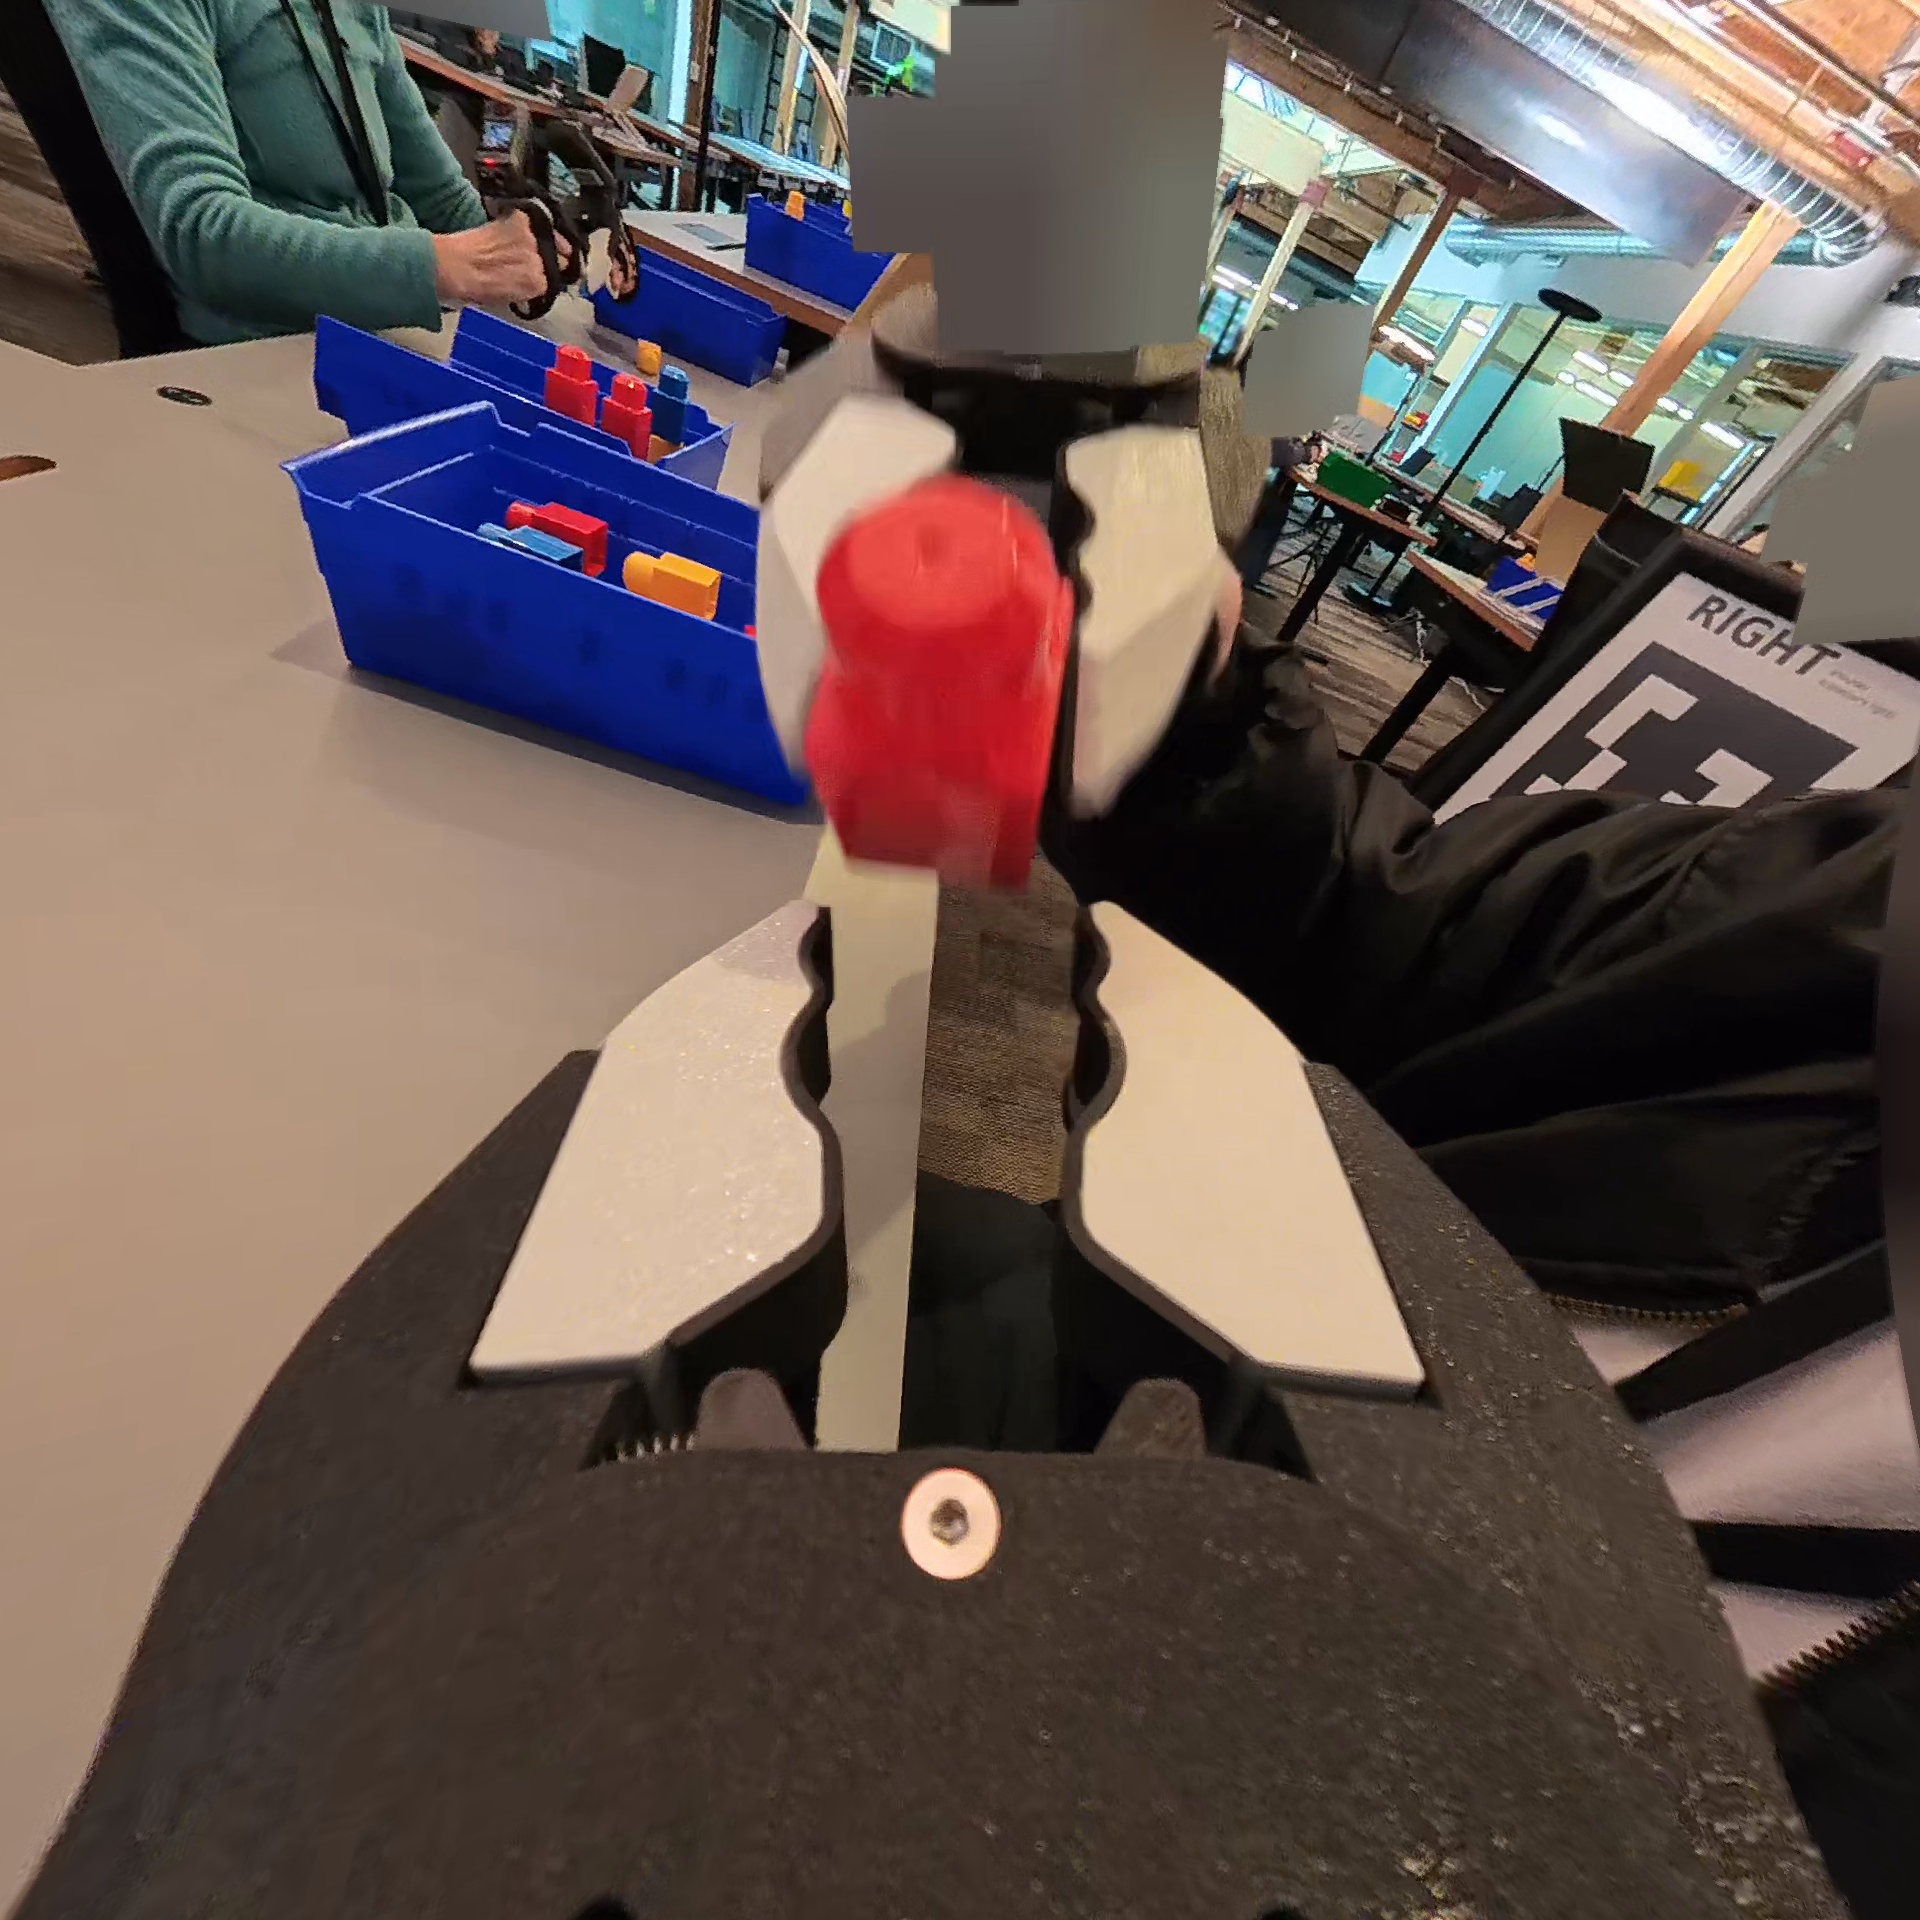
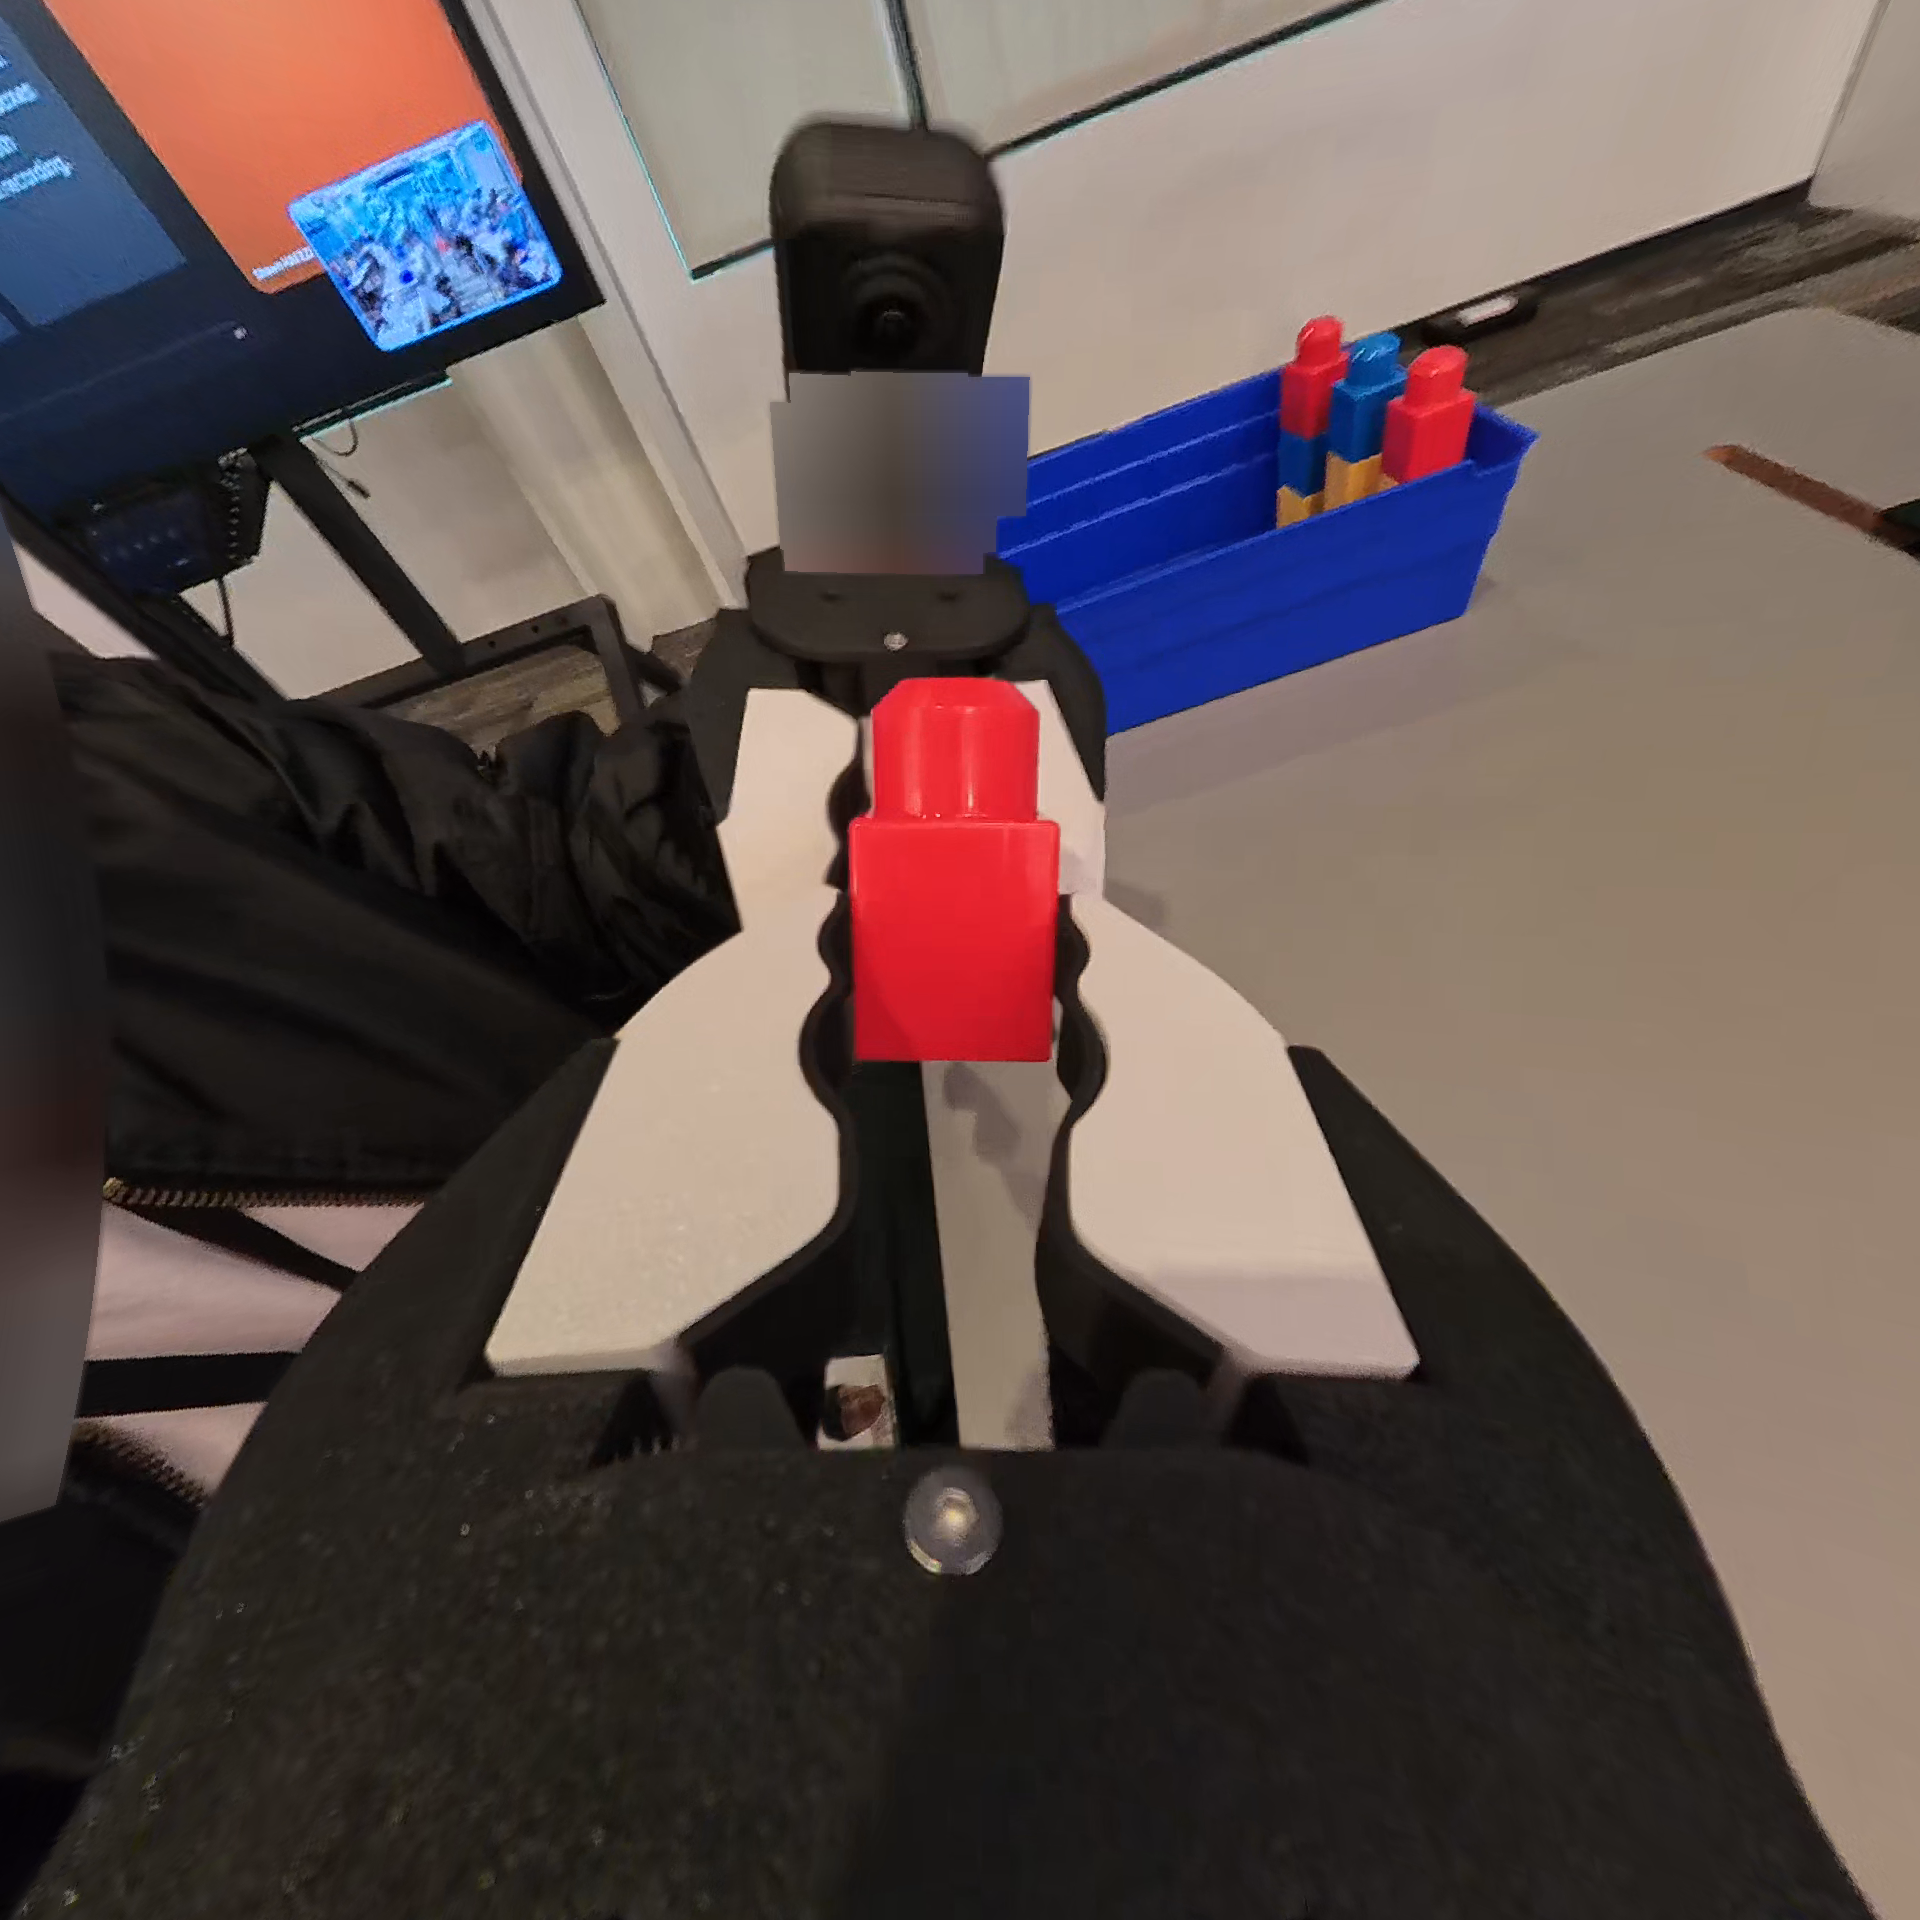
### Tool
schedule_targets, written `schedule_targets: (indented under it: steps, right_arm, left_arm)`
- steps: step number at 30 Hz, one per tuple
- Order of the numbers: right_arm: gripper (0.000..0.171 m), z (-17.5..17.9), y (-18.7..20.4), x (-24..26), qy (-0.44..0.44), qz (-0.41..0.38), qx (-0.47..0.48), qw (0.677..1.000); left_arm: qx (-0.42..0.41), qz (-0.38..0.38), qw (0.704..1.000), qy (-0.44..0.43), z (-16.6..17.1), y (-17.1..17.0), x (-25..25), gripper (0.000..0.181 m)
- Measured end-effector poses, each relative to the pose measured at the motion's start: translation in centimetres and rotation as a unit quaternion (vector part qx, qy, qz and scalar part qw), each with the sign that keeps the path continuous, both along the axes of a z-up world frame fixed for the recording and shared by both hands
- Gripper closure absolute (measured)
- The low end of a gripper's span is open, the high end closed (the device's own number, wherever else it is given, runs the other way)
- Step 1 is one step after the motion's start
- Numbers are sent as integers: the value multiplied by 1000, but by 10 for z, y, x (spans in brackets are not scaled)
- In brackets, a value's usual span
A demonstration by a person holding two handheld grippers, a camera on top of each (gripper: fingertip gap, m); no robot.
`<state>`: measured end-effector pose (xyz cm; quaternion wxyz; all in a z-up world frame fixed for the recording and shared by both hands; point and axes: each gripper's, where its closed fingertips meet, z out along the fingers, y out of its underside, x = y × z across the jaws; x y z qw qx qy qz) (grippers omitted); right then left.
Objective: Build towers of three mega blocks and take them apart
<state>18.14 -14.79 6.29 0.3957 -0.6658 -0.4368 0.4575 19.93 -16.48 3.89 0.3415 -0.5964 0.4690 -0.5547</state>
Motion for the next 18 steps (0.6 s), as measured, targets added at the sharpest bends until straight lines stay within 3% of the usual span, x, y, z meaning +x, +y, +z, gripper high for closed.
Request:
schedule_targets:
  steps: [3, 5, 7, 9, 13, 18]
  right_arm:
    - [135, 31, 12, 60, 1, -76, 44, 996]
    - [135, 35, 46, 153, -81, -222, 72, 969]
    - [135, -1, 75, 261, -191, -357, -12, 914]
    - [135, -52, 88, 341, -250, -441, -127, 853]
    - [135, -123, 101, 397, -318, -476, -205, 794]
    - [135, -156, 119, 398, -322, -468, -260, 781]
  left_arm:
    - [-11, -8, 1000, -5, -7, -10, -13, 139]
    - [-16, 2, 1000, 6, -18, -10, -27, 139]
    - [-25, 16, 1000, 7, -24, -7, -40, 140]
    - [-34, 25, 999, -1, -25, -4, -47, 141]
    - [-39, 34, 999, 1, -24, 0, -49, 143]
    - [-33, 45, 998, 35, -26, -2, -51, 142]
